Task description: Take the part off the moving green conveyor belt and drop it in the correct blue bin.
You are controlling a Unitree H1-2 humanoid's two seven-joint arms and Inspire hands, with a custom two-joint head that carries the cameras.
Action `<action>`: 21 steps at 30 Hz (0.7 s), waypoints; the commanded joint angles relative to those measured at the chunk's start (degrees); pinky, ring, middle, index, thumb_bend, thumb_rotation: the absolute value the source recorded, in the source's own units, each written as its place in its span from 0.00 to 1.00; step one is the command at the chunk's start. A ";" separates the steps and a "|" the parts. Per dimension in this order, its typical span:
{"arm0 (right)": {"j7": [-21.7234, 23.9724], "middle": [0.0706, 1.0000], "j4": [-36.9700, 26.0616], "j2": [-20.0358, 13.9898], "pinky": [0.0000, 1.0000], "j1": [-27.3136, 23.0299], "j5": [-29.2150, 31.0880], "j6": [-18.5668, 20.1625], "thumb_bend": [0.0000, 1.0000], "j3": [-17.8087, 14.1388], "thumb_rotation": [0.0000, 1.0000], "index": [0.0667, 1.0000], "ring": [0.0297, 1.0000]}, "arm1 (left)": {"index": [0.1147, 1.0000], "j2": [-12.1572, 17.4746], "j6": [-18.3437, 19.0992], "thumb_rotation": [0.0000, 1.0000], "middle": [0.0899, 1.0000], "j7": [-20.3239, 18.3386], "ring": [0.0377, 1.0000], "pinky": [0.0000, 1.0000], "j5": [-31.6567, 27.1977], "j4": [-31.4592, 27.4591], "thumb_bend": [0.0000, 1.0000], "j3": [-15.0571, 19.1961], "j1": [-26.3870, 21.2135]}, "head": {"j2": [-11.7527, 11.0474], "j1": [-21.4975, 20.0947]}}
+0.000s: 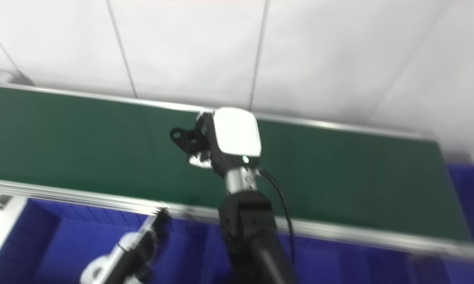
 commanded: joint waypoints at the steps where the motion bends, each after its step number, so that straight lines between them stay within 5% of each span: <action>1: 0.16 0.36 -4.70 1.82 0.14 2.58 -2.69 -0.06 0.52 -0.37 0.00 0.46 0.19 | 1.00 0.40 0.45 0.88 1.00 -0.86 1.00 1.00 -2.52 -2.73 0.82 0.81 -0.22 | 1.48 -2.87; 6: 3.43 0.42 -10.49 1.91 0.13 12.05 -8.24 -1.15 0.53 -0.19 0.00 0.45 0.18 | 1.00 2.10 4.00 0.89 1.00 -2.34 1.00 1.00 -8.11 -5.16 0.80 3.99 -1.38 | 4.17 -9.59; 9: 4.90 0.37 -13.90 2.07 0.15 17.90 -12.14 -1.92 0.52 -0.43 0.00 0.47 0.22 | 1.00 2.74 5.26 0.90 1.00 -3.11 1.00 1.00 -9.39 -5.71 0.80 5.68 -2.19 | 5.35 -12.92; 21: 2.09 0.43 -19.98 2.59 0.12 36.62 -14.23 -4.22 0.53 -3.22 0.00 0.45 0.17 | 1.00 3.92 10.13 0.84 1.00 -4.97 1.00 1.00 -13.14 -6.27 0.84 10.20 -4.34 | 7.17 -16.58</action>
